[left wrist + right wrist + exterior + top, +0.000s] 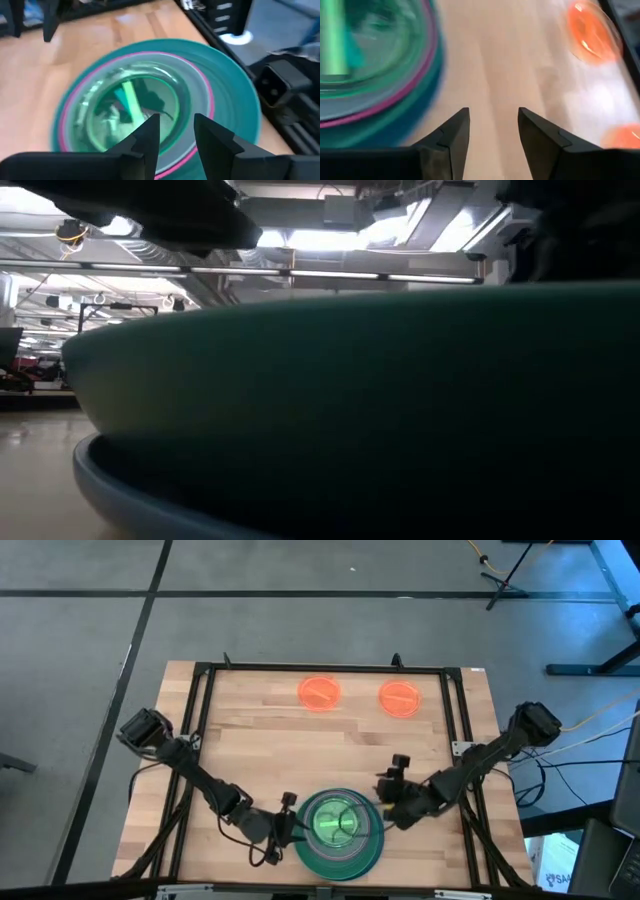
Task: Stack plastic plates
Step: Stack the right orange plate on top of the light green plate
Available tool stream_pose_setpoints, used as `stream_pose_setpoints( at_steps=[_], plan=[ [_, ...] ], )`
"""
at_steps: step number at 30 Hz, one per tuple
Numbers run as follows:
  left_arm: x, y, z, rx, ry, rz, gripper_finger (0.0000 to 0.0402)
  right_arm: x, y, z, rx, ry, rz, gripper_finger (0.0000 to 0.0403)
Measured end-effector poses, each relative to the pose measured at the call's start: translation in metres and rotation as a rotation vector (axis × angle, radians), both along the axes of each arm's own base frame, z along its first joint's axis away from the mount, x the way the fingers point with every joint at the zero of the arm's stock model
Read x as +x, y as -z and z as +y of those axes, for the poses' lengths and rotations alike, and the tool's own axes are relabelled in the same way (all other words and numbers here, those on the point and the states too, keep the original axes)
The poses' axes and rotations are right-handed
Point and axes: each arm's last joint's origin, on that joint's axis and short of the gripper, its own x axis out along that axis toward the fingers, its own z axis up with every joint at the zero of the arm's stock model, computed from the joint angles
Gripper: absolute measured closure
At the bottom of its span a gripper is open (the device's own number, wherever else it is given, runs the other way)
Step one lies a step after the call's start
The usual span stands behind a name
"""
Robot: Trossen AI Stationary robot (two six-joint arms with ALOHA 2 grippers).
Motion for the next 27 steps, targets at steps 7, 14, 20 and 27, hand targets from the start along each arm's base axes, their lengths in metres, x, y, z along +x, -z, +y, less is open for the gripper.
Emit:
stream_pose_setpoints(
  at_steps=[7,14,20,27],
  plan=[
    [-0.010,-0.001,-0.013,0.102,0.004,-0.039,0.0288,0.002,0.013,-0.057,-0.033,0.205,0.149,0.0242],
    [-0.017,0.007,-0.011,0.101,0.023,-0.073,0.0288,0.002,0.035,-0.130,-0.031,0.376,0.273,0.0242],
    [-0.035,0.024,0.004,0.031,0.027,-0.191,0.0288,-0.001,0.047,-0.179,0.015,0.427,0.279,0.0242],
    [-0.058,0.028,0.023,-0.053,0.013,-0.296,0.0288,-0.005,0.052,-0.216,-0.021,0.436,0.249,0.0242]
  ],
)
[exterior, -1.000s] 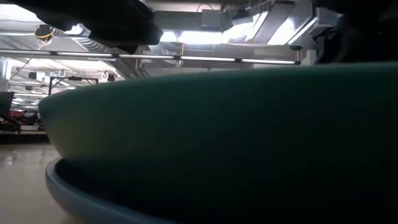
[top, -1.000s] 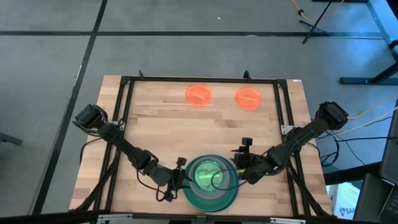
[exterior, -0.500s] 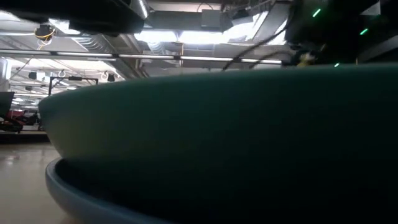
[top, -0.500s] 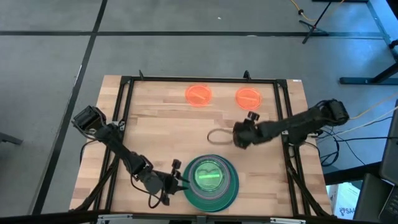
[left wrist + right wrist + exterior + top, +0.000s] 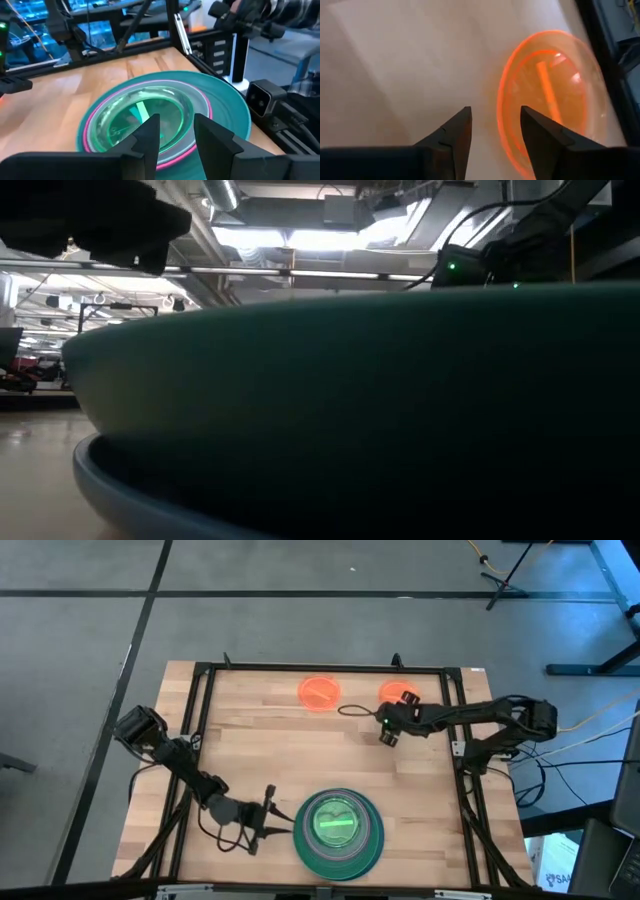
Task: Stack plastic plates
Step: Stack the right orange plate on top of the light green plate
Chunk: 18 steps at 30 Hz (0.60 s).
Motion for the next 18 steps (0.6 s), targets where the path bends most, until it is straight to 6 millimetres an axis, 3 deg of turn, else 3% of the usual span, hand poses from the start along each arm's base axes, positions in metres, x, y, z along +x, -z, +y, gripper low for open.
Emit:
stream_pose_setpoints(
  at_steps=[11,18],
  plan=[
    [-0.007,0.006,0.006,-0.013,-0.008,-0.007,0.0288,-0.005,0.006,-0.023,0.097,0.020,-0.038,0.0242],
    [-0.007,0.006,0.006,-0.012,-0.008,-0.006,0.0288,0.002,0.018,-0.028,0.045,0.008,-0.001,0.0250]
  ],
)
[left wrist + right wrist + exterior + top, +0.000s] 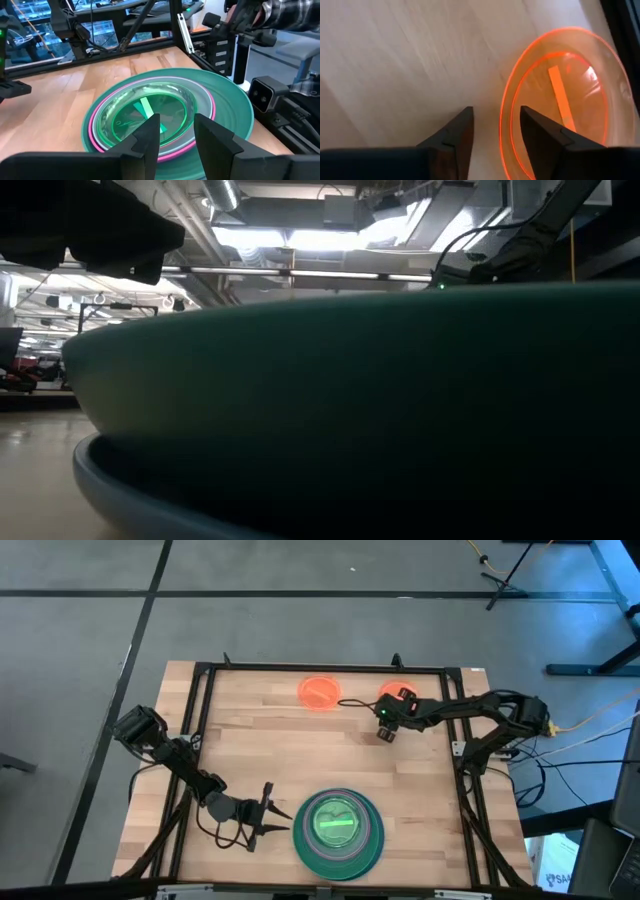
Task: Stack plastic plates
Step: Stack the right orange plate on top of the light green plate
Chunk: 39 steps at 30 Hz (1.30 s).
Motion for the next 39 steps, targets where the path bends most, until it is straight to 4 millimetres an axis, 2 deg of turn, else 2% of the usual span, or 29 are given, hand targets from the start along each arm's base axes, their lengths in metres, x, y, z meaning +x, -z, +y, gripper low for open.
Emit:
stream_pose_setpoints(
  at_steps=[7,15,20,24,31,39],
  plan=[
    [0.000,0.000,0.000,0.001,0.000,0.001,0.0288,-0.002,0.009,-0.012,0.049,0.041,-0.004,0.0316],
    [0.000,0.000,0.000,0.002,0.000,0.001,0.0288,-0.002,0.009,-0.012,0.048,0.031,-0.002,0.0393],
    [0.000,0.000,0.000,0.002,0.000,0.002,0.0288,0.000,0.008,-0.008,0.028,0.015,0.007,0.0393],
    [0.000,0.000,0.000,0.002,0.000,0.002,0.0288,0.004,0.004,0.008,-0.003,-0.055,0.031,0.0400],
    [0.001,0.000,0.001,0.009,-0.006,0.000,0.0288,0.013,-0.012,0.042,-0.030,-0.179,-0.032,0.0401],
    [0.004,0.000,0.005,0.010,-0.024,0.001,0.0288,0.026,-0.035,0.105,-0.016,-0.373,-0.173,0.0398]
  ],
)
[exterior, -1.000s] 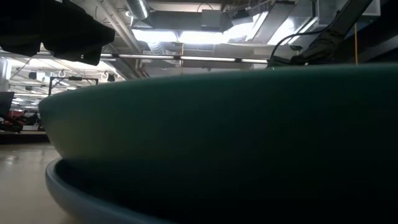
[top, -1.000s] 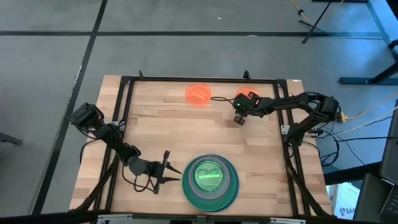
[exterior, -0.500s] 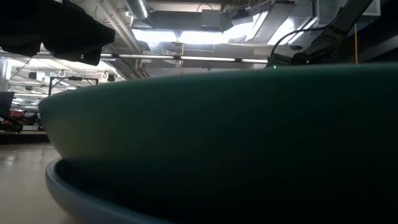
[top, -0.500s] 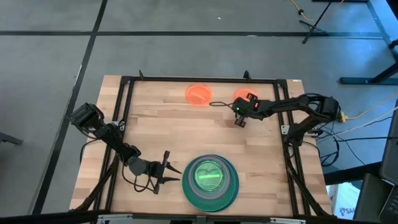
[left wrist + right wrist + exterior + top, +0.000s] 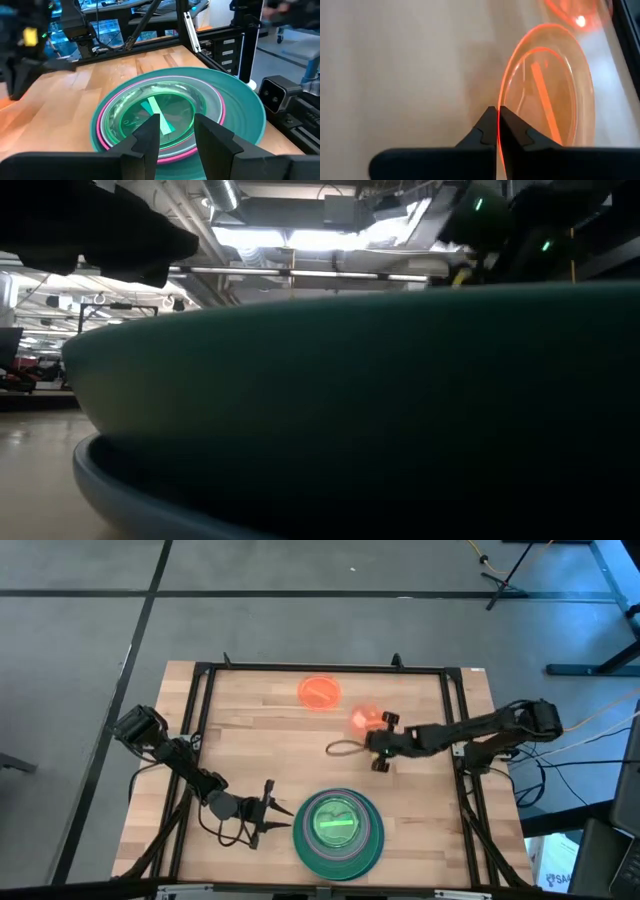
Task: Stack plastic plates
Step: Stack the right orange plate on top of the light green plate
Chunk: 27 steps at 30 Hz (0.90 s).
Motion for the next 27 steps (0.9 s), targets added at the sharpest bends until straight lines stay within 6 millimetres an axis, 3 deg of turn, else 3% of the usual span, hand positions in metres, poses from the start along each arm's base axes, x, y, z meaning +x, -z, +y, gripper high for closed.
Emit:
stream_pose_setpoints(
  at_steps=[7,15,27],
  plan=[
    [0.003,0.000,0.004,-0.001,-0.019,0.000,0.0288,0.013,-0.032,0.071,0.027,-0.252,-0.128,0.0398],
    [0.003,0.000,0.004,-0.001,-0.018,0.001,0.0288,0.005,-0.061,0.140,0.101,-0.478,-0.248,0.0398],
    [0.003,0.000,0.004,-0.002,-0.009,0.002,0.0288,-0.012,-0.067,0.199,0.332,-0.775,-0.385,0.0398]
  ],
)
